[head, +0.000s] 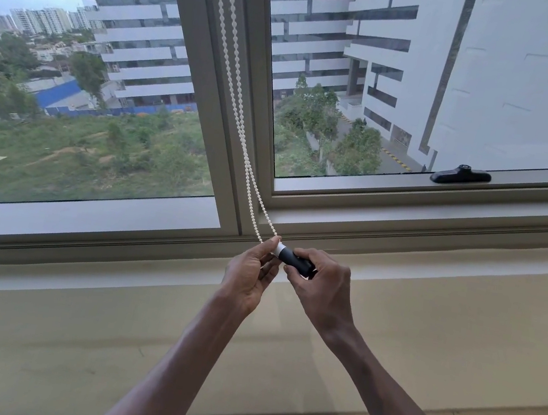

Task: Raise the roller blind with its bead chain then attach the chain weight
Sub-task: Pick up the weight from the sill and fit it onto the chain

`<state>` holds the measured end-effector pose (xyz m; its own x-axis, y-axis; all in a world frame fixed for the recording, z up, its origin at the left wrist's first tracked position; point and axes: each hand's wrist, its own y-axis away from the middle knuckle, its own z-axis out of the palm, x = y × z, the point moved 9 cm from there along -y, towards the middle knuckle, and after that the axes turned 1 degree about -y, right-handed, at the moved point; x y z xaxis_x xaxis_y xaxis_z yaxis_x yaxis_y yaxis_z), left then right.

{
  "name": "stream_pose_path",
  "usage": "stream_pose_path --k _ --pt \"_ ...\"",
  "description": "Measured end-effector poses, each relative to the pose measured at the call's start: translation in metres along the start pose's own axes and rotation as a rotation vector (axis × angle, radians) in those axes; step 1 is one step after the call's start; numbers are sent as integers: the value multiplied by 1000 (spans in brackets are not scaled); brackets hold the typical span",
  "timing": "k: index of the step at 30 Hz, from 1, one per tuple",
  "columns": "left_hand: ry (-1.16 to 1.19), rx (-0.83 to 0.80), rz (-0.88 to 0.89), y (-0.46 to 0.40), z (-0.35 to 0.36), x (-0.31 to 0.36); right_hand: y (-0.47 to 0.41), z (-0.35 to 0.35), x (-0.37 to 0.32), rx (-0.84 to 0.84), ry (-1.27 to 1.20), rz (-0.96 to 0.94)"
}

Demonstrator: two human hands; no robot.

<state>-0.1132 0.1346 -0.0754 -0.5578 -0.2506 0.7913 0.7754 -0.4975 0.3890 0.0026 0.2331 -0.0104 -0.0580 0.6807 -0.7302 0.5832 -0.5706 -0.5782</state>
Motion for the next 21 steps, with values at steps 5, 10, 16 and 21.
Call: stream_pose_path --k 5,10,16,21 --pt "-39 -29 33 -2 -2 1 2 2 5 16 -35 40" --pt "-79 -90 101 -3 0 7 2 8 16 -20 -105 126" --pt "-167 -88 184 -3 -2 10 5 22 32 -118 -148 222" --pt "-299 -64 285 -1 -4 9 11 37 45 -188 -139 259"
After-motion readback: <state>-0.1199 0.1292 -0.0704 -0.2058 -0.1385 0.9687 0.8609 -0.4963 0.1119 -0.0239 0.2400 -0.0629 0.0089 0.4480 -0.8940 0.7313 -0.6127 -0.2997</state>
